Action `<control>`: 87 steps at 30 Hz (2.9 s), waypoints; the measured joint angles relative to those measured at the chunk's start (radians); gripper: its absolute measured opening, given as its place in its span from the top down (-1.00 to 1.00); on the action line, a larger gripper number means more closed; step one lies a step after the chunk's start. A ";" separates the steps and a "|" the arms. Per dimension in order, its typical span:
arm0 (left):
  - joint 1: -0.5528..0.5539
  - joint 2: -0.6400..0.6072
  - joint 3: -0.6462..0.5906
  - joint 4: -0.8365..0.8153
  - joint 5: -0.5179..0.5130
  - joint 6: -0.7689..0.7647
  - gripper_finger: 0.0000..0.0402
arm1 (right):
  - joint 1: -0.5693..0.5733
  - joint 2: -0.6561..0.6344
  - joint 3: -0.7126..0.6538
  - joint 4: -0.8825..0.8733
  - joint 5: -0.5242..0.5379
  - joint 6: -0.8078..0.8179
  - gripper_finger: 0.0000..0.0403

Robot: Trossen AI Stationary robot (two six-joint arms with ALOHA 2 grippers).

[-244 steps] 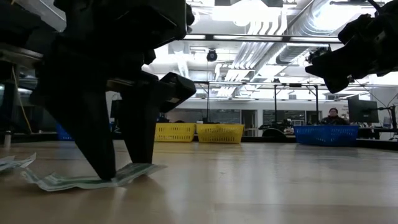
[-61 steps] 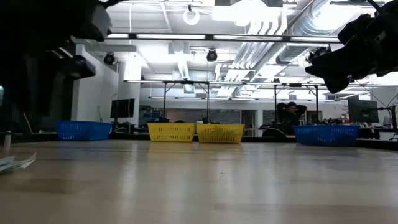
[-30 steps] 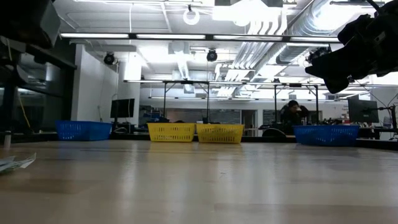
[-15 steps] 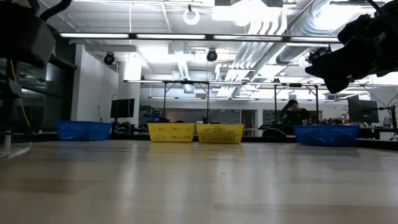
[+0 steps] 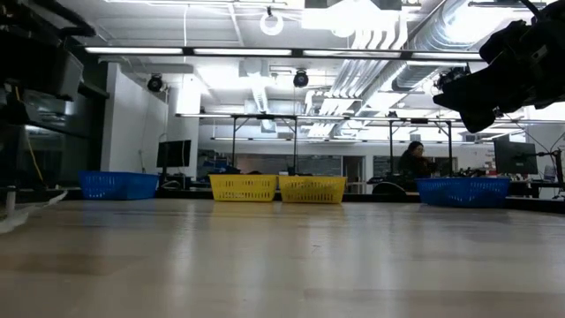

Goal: Pick & Place First Aid Supplies
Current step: Put the green bandage pack into the right yellow bin

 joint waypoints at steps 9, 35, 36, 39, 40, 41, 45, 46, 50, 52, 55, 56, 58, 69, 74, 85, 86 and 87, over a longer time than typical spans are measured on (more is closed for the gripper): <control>0.000 0.005 -0.020 0.021 0.025 -0.020 0.52 | 0.000 0.000 0.000 0.000 0.000 0.000 0.36; 0.000 -0.003 -0.088 0.128 0.067 -0.099 0.33 | 0.000 0.000 0.000 0.000 0.000 0.000 0.36; 0.000 -0.003 -0.089 0.127 0.067 -0.104 0.37 | 0.000 0.000 0.000 0.000 0.000 0.000 0.36; 0.001 -0.003 -0.089 0.119 0.068 -0.123 0.51 | 0.000 0.000 0.000 0.000 0.000 0.000 0.36; 0.001 -0.003 -0.089 0.118 0.068 -0.127 0.55 | 0.000 0.000 0.000 0.000 0.000 0.000 0.36; 0.001 -0.003 -0.089 0.115 0.068 -0.137 0.60 | 0.000 0.000 0.000 0.000 0.000 0.000 0.36; 0.001 -0.003 -0.089 0.101 0.067 -0.170 0.77 | 0.000 0.000 0.000 0.000 0.000 0.000 0.36; 0.001 -0.003 -0.089 0.097 0.065 -0.174 0.82 | 0.000 0.000 0.000 0.000 0.000 0.000 0.36; 0.000 -0.004 -0.089 0.085 0.054 -0.192 0.97 | 0.000 0.000 0.000 0.000 0.000 0.000 0.36; 0.000 -0.009 -0.088 0.078 0.053 -0.192 0.97 | 0.000 0.000 0.000 0.000 0.000 0.000 0.36; 0.004 -0.024 -0.055 0.036 0.040 -0.178 0.99 | 0.000 0.000 0.000 0.000 0.000 0.000 0.36; 0.012 -0.033 -0.040 0.019 0.032 -0.168 0.99 | 0.000 0.000 0.000 0.000 0.000 0.000 0.36; 0.032 -0.054 -0.019 -0.004 0.023 -0.130 0.99 | 0.000 0.000 0.000 0.000 0.000 0.000 0.36; 0.211 -0.076 0.058 0.061 -0.075 0.194 1.00 | 0.000 0.000 0.000 0.000 0.000 0.000 0.36; 0.332 -0.077 0.057 0.113 -0.090 0.383 1.00 | 0.000 0.000 0.000 0.000 0.000 0.000 0.36; 0.798 -0.078 0.058 0.483 -0.016 0.931 1.00 | 0.000 0.000 0.000 0.000 0.000 0.000 0.36; 0.840 -0.078 0.058 0.524 0.008 0.967 1.00 | 0.000 0.000 0.000 0.000 0.000 0.000 0.36; 0.881 -0.078 0.058 0.562 0.031 0.997 1.00 | 0.000 0.000 0.000 0.000 0.000 0.000 0.36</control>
